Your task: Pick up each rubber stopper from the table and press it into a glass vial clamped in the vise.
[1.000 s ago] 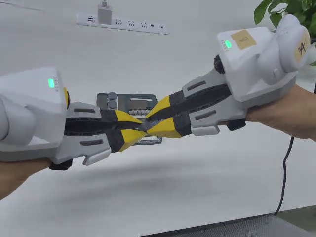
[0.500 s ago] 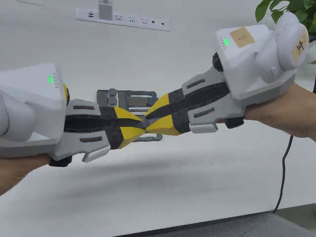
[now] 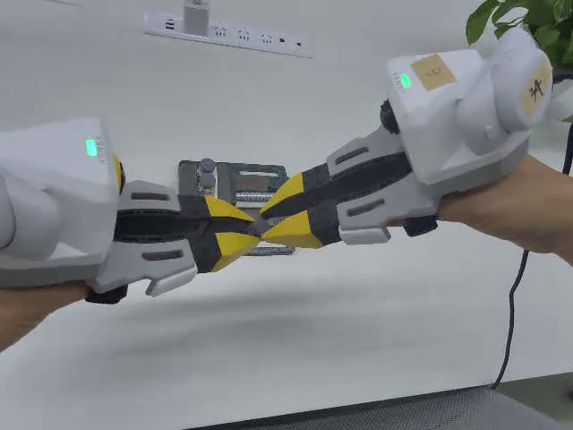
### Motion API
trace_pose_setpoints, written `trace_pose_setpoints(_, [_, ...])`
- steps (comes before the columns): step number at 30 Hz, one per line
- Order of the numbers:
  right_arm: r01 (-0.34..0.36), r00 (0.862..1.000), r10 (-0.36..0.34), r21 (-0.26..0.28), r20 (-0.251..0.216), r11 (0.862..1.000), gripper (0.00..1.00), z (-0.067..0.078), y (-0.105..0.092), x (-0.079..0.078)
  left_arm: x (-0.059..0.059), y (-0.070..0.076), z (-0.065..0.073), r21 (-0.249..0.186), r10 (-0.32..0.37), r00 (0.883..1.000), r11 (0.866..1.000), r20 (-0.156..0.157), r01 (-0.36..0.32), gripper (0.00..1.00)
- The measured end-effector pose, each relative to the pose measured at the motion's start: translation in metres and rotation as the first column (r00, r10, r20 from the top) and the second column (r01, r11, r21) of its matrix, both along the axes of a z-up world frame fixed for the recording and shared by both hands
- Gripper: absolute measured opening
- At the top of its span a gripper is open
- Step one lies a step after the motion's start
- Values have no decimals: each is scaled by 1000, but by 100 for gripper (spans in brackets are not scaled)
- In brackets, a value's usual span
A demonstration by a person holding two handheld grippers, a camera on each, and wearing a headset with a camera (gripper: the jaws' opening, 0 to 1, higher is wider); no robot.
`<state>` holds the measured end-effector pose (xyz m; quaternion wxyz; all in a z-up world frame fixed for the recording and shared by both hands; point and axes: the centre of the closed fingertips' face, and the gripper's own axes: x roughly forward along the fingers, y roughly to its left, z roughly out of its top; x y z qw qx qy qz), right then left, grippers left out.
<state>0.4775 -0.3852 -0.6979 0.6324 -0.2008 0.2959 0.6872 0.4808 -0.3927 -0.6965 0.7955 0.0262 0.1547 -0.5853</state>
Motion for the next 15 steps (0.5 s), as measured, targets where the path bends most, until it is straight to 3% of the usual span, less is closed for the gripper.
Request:
trace_pose_setpoints(7, [4,1000,-4,1,-9,1000,6,2,3,2,1,4,2,-9,12,1000,1000,4,-12,4])
trace_pose_setpoints(15, [18,1000,-18,0,-7,1000,6,7,6,10,6,21,-4,8,57,998,998,2,-57,10])
